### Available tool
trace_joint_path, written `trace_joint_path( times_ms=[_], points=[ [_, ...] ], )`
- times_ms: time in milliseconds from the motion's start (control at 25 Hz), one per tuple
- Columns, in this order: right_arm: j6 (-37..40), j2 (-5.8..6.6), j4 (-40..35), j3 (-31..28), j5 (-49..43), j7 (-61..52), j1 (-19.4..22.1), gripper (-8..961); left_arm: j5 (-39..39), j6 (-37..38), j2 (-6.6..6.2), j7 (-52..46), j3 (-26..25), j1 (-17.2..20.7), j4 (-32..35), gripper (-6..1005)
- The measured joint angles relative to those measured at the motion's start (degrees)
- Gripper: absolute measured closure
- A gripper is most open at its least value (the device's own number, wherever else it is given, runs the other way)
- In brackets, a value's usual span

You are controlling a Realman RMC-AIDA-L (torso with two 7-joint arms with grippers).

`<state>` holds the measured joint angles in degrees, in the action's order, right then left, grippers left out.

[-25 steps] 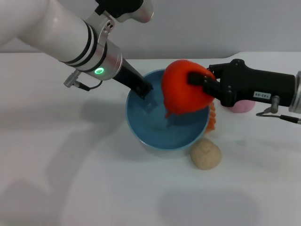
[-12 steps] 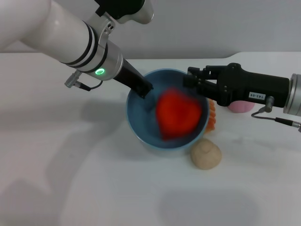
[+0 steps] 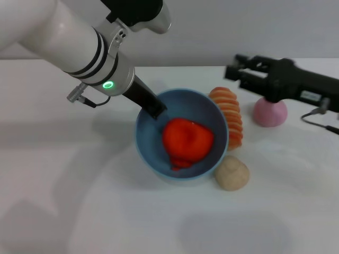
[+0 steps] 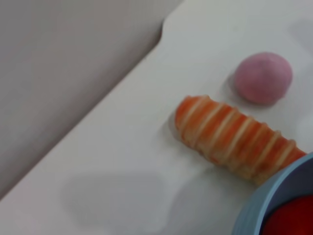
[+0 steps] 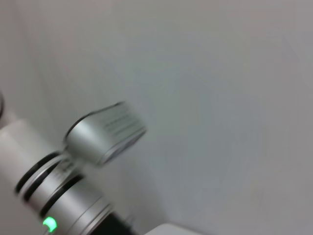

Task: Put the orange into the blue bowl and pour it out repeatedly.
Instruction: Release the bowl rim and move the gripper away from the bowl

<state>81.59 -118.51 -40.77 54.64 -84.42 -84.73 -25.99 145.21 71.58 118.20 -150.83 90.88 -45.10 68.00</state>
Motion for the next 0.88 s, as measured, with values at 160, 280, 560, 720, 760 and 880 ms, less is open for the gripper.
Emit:
trace_joint_path(
  times_ms=[160,280,560,720,760,880],
  points=[
    [0.12,0.07,-0.29,-1.4,0.05,-0.07,0.99,511,-0.03,-0.76,0.24,-0.18,2.81,0.13,-1.74,1000],
    [0.16,0.07,-0.54,-1.57,0.07,-0.11,1.52,510,-0.7,-1.04,0.31,-0.46,4.4,-0.26,-3.45,1000],
    [0.2,0.06,-0.63,-1.56,0.11,-0.06,1.71,508,-2.21,-3.02,0.25,-0.33,5.32,0.64,-4.24,1000],
    [0.22,0.04,-0.42,-1.55,0.13,0.26,1.65,507,-2.22,-2.9,0.33,-0.5,6.55,0.26,-5.3,1000],
    [0.23,0.04,-0.39,-1.56,0.14,0.27,1.63,507,-2.22,-2.9,0.33,-0.58,6.71,0.22,-5.34,999],
    [0.24,-0.03,-0.42,-1.63,0.14,0.36,1.64,506,-2.22,-3.14,0.29,-0.61,6.83,0.41,-5.37,991]
  ],
)
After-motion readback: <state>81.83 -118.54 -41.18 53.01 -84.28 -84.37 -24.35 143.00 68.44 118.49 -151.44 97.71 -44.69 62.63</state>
